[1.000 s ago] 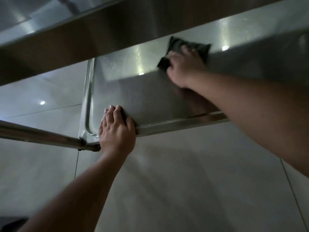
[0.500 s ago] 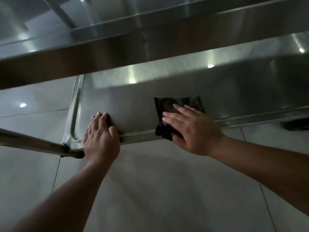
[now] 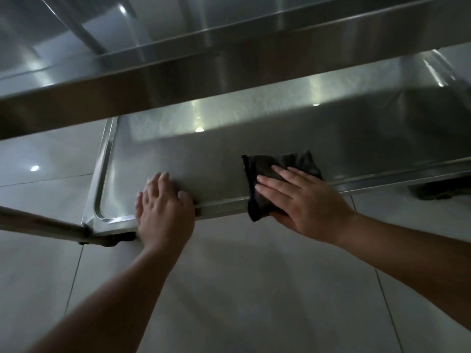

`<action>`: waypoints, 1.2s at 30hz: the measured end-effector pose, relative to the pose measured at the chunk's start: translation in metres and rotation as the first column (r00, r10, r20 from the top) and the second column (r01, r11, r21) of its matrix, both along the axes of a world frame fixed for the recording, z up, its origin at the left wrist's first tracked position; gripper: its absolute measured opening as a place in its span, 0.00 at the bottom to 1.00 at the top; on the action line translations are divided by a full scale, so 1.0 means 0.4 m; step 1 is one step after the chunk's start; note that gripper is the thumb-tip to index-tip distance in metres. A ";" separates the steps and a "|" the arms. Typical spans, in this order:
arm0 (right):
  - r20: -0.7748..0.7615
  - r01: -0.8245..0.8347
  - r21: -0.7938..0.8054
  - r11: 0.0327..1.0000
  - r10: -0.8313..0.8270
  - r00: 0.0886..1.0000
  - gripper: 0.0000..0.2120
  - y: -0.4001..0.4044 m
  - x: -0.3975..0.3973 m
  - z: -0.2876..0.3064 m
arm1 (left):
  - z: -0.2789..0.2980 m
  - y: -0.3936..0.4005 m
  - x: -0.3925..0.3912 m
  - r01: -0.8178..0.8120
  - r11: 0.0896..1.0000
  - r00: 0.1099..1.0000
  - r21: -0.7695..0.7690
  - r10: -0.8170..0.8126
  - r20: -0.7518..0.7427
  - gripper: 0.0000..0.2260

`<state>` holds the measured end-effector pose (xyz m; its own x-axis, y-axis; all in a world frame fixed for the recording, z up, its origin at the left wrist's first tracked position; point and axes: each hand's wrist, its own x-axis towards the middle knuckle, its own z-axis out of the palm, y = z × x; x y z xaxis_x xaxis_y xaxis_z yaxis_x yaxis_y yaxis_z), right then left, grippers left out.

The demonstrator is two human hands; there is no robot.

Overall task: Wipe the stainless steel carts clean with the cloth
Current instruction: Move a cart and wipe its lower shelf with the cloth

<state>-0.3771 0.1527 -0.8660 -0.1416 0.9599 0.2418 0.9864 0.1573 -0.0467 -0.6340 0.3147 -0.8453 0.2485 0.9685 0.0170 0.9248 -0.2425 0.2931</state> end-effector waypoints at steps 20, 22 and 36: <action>-0.117 0.890 -0.338 0.305 -0.952 0.282 0.40 -0.177 0.659 0.032 | -0.050 -0.116 0.246 0.219 0.976 0.975 0.005 -0.218 -0.039 0.30; -0.140 0.862 -0.359 0.357 -0.934 0.329 0.40 -0.130 0.578 0.041 | -0.050 -0.118 0.250 0.222 0.975 0.974 -0.005 -0.222 -0.042 0.30; -0.099 0.071 -0.247 0.966 -0.098 0.990 0.33 0.028 0.020 0.048 | -0.004 -0.088 0.228 0.277 0.951 0.961 -0.138 -0.271 0.060 0.27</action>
